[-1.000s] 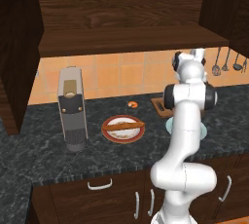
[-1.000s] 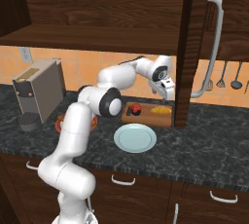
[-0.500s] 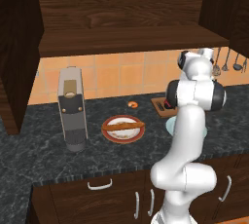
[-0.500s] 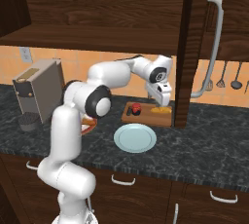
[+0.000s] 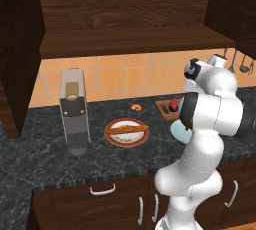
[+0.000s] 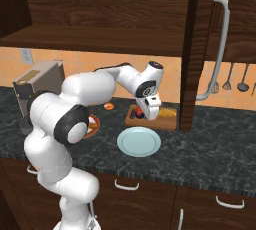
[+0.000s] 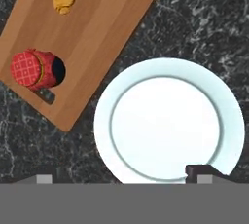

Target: From the different types of pastries on the counter, select a croissant and place it on the cutting board. Then retrieve a jar of jam from the cabinet and place it alongside the croissant on the cutting board.

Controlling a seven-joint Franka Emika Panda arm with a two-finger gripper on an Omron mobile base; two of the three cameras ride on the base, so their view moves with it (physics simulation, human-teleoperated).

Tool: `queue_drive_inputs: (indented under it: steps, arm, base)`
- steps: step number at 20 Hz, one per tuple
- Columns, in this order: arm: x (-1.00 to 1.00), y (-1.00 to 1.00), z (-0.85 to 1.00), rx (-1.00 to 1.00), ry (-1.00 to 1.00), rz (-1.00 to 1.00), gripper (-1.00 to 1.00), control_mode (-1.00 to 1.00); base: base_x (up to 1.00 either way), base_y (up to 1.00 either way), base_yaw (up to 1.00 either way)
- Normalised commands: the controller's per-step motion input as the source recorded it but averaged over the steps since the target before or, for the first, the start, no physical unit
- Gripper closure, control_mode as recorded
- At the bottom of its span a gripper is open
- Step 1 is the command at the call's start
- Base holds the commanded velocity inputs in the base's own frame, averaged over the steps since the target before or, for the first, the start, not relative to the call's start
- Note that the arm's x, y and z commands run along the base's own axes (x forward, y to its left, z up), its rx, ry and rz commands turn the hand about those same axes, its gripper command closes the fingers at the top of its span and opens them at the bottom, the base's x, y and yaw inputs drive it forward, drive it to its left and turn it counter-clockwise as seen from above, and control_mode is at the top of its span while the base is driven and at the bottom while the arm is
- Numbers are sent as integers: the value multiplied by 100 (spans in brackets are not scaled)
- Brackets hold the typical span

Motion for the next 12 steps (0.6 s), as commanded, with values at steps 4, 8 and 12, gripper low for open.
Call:
queue_drive_inputs:
  steps: [4,8,12]
  arm:
    - [-100,71,41,-1,-27,-2,-100,-100]
    - [-100,67,52,-3,-27,0,-100,-100]
    - [-100,65,19,-9,-32,0,-100,-100]
  base:
    - [0,0,0]
    - [0,0,0]
    - [0,0,0]
